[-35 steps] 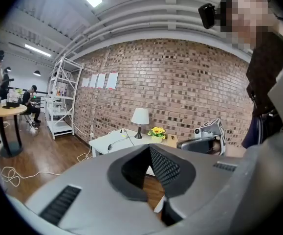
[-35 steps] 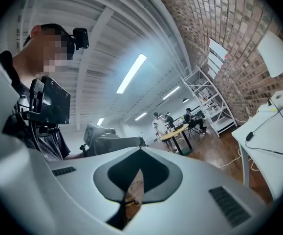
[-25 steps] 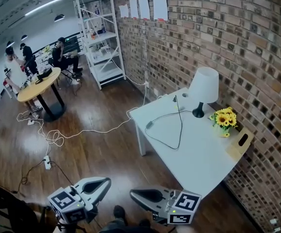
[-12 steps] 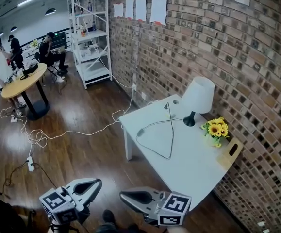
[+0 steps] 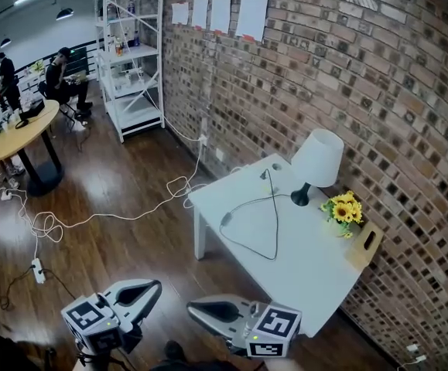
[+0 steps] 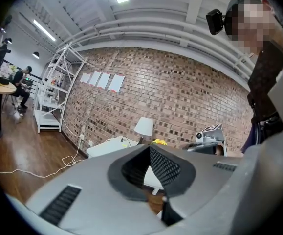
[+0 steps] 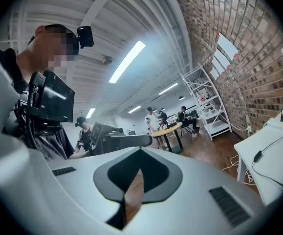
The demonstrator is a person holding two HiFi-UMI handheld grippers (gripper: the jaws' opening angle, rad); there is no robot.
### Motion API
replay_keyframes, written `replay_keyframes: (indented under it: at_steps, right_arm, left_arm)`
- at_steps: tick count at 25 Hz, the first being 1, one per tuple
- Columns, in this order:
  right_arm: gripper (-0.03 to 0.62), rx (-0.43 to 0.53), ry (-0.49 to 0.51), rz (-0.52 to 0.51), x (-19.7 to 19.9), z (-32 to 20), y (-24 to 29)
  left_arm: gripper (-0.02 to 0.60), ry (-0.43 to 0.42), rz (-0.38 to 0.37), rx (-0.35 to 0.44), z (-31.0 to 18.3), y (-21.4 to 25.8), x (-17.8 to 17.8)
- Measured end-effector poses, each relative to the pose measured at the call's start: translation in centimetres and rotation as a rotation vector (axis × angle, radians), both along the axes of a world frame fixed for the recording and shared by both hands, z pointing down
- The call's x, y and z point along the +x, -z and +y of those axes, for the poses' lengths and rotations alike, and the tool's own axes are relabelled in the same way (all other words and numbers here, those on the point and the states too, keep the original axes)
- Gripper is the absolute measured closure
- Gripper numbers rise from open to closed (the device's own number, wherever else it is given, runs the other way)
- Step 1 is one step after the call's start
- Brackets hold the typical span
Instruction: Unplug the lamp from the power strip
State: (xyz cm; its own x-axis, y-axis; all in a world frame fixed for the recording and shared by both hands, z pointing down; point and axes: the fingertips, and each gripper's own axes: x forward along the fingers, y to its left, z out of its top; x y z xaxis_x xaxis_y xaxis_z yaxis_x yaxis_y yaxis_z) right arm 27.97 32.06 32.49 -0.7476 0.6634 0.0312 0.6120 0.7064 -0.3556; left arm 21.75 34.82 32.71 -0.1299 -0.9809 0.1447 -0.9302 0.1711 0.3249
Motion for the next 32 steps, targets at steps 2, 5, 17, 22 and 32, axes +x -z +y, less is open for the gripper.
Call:
replay_keyframes:
  at_steps: [2,5,17,22,32]
  right_arm:
    - [0.605,0.031,-0.011,0.013,-1.4,0.8,-0.3]
    - [0.605,0.078,-0.04,0.026,-3.4,1.8,-0.7]
    - [0.605,0.165,-0.174,-0.028,-8.6,3.9,0.4]
    - [0.605,0.146,-0.202,-0.01,-9.0,2.9,-0.1]
    - [0.605,0.087,-0.155,0.02,-11.1,-0.3,-1.7]
  left_arm:
    - [0.56,-0.002,0.006,0.007,0.8,0.0,-1.4]
    - [0.56,-0.003,0.021,0.021,2.2,-0.3,-3.4]
    - [0.56,-0.004,0.063,0.075,6.0,-1.3,-8.2]
    - [0.56,0.001,0.07,0.069,6.2,-1.9,-8.8]
    - [0.56,0.024,0.054,0.014,2.4,-2.1,-10.3]
